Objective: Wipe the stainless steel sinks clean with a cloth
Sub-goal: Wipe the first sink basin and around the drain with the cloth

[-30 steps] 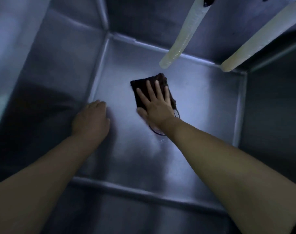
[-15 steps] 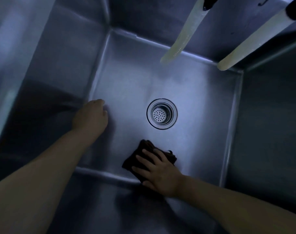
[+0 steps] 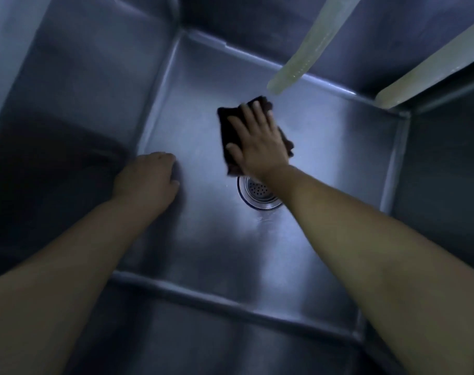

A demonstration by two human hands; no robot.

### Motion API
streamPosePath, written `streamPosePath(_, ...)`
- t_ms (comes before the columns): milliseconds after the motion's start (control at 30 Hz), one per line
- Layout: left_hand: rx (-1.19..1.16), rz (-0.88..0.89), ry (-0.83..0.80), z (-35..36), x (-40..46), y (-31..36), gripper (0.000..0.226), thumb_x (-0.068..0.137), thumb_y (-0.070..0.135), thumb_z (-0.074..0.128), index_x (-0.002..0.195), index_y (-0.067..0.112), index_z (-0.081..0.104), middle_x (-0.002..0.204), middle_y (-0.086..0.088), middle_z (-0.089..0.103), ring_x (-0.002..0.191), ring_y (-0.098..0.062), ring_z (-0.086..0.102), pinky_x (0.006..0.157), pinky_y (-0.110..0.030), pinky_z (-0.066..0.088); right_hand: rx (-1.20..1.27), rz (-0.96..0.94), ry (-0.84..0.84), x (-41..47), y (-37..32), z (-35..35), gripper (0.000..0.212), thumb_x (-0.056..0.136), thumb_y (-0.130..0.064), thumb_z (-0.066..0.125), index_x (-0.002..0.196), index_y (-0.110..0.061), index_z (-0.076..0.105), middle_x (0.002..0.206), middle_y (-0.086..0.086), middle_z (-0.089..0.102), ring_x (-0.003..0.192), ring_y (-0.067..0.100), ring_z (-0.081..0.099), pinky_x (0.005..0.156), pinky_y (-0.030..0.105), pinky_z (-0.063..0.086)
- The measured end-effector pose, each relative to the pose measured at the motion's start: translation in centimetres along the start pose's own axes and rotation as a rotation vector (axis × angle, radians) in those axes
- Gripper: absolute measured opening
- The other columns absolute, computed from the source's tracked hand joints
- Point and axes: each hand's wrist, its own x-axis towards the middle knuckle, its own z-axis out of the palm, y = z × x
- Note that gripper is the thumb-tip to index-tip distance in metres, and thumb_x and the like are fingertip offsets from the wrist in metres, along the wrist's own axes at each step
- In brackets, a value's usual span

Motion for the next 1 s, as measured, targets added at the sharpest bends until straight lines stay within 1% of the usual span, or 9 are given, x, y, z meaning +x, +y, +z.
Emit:
streamPosePath(200, 0.066, 0.117, -0.011, 0.0, 0.7, 1.1, 0.026, 0.086, 0.028, 0.055, 0.109, 0.015, 0.055, 0.116, -0.003, 0.056, 0.106, -0.028, 0.052, 0.079, -0.038, 0.043, 0.021, 0.184, 0.036, -5.8, 6.7, 0.1, 0.061, 0.092, -0.050, 0.031, 0.146, -0.019, 0.034, 0.156, 0.015, 0.022, 0.145, 0.036, 0.011, 0.118, 0.050, 0.004)
streamPosePath(367, 0.130, 0.145, 0.021, -0.6, 0.8, 1.1, 0.022, 0.085, 0.025, 0.054, 0.104, 0.014, 0.056, 0.110, -0.005, 0.057, 0.101, -0.029, 0.053, 0.074, -0.036, 0.040, 0.029, 0.208, -0.008, -14.8, 6.4, 0.7, 0.063, 0.091, -0.050, 0.032, 0.144, -0.015, 0.038, 0.153, 0.021, 0.024, 0.143, 0.042, 0.012, 0.115, 0.056, 0.008)
streamPosePath(467, 0.211, 0.077, 0.019, -1.1, 0.9, 0.9, 0.018, 0.086, 0.024, 0.051, 0.099, 0.013, 0.054, 0.111, -0.010, 0.058, 0.100, -0.033, 0.055, 0.074, -0.035, 0.039, 0.015, 0.138, -0.027, -19.4, 3.6, 1.5, 0.068, 0.088, -0.056, 0.037, 0.143, -0.016, 0.039, 0.152, 0.025, 0.023, 0.142, 0.046, 0.009, 0.112, 0.062, 0.009)
streamPosePath(567, 0.242, 0.011, 0.014, -1.7, 1.1, 1.0, 0.022, 0.088, 0.026, 0.050, 0.103, 0.010, 0.054, 0.113, -0.015, 0.058, 0.104, -0.036, 0.055, 0.082, -0.038, 0.041, 0.022, -0.071, -0.064, -21.5, -0.2, 2.3, 0.070, 0.088, -0.060, 0.038, 0.145, -0.021, 0.035, 0.152, 0.026, 0.018, 0.142, 0.048, 0.006, 0.109, 0.066, 0.013)
streamPosePath(667, 0.220, -0.021, 0.028, -2.2, 1.3, 1.1, 0.026, 0.090, 0.030, 0.049, 0.106, 0.010, 0.054, 0.114, -0.015, 0.057, 0.106, -0.036, 0.055, 0.085, -0.039, 0.042, 0.049, -0.296, -0.078, -20.3, -4.1, 2.7, 0.068, 0.086, -0.058, 0.042, 0.144, -0.022, 0.039, 0.151, 0.026, 0.024, 0.141, 0.049, 0.011, 0.110, 0.066, 0.012)
streamPosePath(767, 0.235, -0.030, 0.029, -2.5, 1.5, 1.2, 0.025, 0.092, 0.029, 0.045, 0.107, 0.010, 0.053, 0.115, -0.014, 0.056, 0.107, -0.034, 0.053, 0.086, -0.039, 0.041, 0.042, -0.430, -0.082, -16.3, -7.8, 2.7, 0.068, 0.083, -0.057, 0.046, 0.143, -0.026, 0.037, 0.153, 0.021, 0.026, 0.143, 0.043, 0.011, 0.114, 0.062, 0.008)
streamPosePath(833, 0.268, -0.046, 0.010, -2.6, 1.6, 1.0, 0.022, 0.093, 0.025, 0.043, 0.108, 0.011, 0.052, 0.116, -0.013, 0.056, 0.108, -0.032, 0.053, 0.084, -0.038, 0.039, 0.054, -0.444, -0.051, -12.4, -9.6, 2.5, 0.069, 0.082, -0.056, 0.049, 0.143, -0.027, 0.038, 0.153, 0.018, 0.027, 0.144, 0.040, 0.012, 0.115, 0.058, 0.007)
streamPosePath(900, 0.296, -0.070, -0.007, -2.6, 1.8, 0.6, 0.018, 0.093, 0.020, 0.044, 0.108, 0.013, 0.052, 0.116, -0.011, 0.055, 0.106, -0.030, 0.053, 0.075, -0.035, 0.034, 0.070, -0.394, -0.012, -8.0, -10.6, 2.0, 0.069, 0.082, -0.054, 0.052, 0.143, -0.025, 0.040, 0.153, 0.017, 0.029, 0.144, 0.039, 0.014, 0.115, 0.057, 0.008)
streamPosePath(1000, 0.287, -0.115, -0.014, -2.8, 1.9, 0.0, 0.022, 0.092, 0.015, 0.042, 0.111, 0.015, 0.052, 0.117, -0.009, 0.055, 0.108, -0.029, 0.052, 0.071, -0.034, 0.030, 0.003, -0.277, -0.029, -1.9, -10.4, 1.4, 0.070, 0.087, -0.056, 0.043, 0.149, -0.027, 0.026, 0.157, 0.014, 0.019, 0.145, 0.036, 0.006, 0.116, 0.055, 0.004)
